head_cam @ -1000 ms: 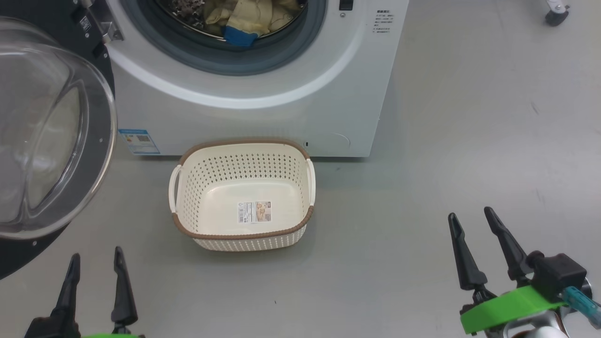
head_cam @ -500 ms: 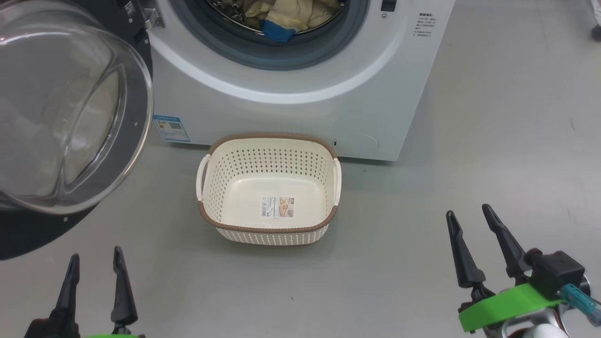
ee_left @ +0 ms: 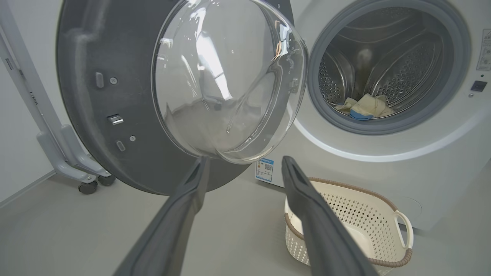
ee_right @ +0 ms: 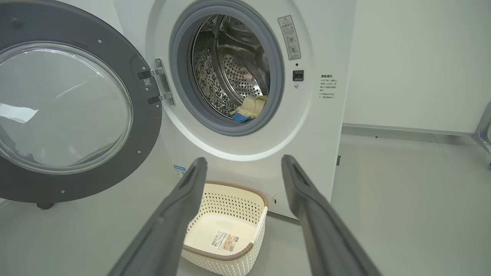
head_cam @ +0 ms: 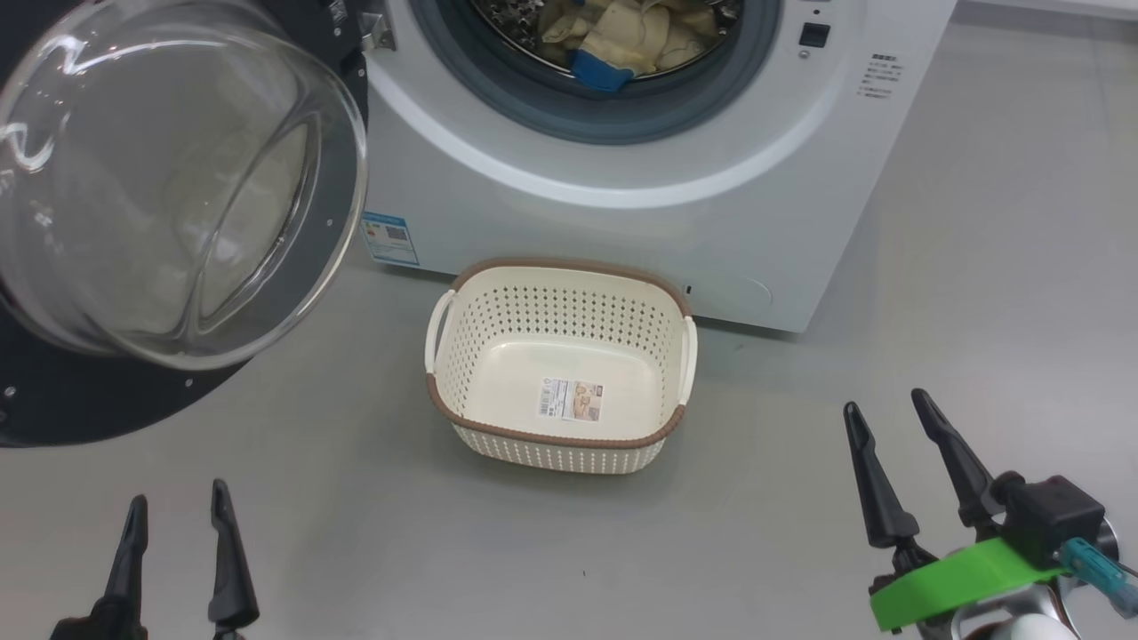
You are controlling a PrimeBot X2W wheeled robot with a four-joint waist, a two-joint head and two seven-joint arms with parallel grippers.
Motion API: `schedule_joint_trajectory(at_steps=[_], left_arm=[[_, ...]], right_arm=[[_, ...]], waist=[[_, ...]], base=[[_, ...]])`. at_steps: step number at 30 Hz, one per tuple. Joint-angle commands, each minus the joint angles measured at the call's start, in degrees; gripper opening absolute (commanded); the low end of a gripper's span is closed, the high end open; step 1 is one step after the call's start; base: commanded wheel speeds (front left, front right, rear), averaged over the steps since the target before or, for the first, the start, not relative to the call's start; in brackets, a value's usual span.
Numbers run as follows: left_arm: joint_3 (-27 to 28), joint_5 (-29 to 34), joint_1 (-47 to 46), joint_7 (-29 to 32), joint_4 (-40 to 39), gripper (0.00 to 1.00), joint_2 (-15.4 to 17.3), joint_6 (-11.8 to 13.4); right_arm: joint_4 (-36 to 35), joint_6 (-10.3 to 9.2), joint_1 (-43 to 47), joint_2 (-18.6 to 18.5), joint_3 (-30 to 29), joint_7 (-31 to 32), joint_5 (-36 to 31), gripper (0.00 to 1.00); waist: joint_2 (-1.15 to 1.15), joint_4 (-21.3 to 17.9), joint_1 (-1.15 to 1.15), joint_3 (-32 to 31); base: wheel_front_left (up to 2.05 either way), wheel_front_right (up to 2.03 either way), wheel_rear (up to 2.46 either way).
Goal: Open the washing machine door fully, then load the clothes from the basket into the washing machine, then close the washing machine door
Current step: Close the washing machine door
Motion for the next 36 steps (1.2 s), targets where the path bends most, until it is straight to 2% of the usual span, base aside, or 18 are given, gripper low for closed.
schedule_joint_trajectory(at_steps=[1, 20, 29, 36], left_arm=[[2.7, -0.5, -1.0, -0.6, -1.9, 1.00, 0.5, 1.8], [3.5, -1.3, 0.6, -0.7, -1.5, 1.00, -1.0, 1.3], [4.1, -1.1, 0.3, -0.7, -1.1, 1.00, -3.1, 0.5], [4.9, -0.5, 0.2, -0.7, -0.6, 1.00, -4.7, -0.5]], right_arm=[[-1.7, 0.20, -1.9, -1.4, 1.3, -0.4, -0.4, 1.00], [-1.5, 0.20, -1.5, -2.4, 2.2, -0.3, -0.3, 1.00], [-2.1, 0.20, -2.0, -3.2, 2.3, 0.4, -0.3, 1.00], [-2.6, 0.20, -2.5, -3.6, 2.5, 1.1, -0.4, 1.00]], waist=[[0.00, 1.5, 0.00, -0.5], [0.00, 9.9, 0.00, -0.7], [0.00, 14.7, 0.00, 1.1], [0.00, 16.9, 0.00, 2.1]], base=[[0.00, 0.00, 0.00], [0.00, 0.00, 0.00], [0.00, 0.00, 0.00], [0.00, 0.00, 0.00]])
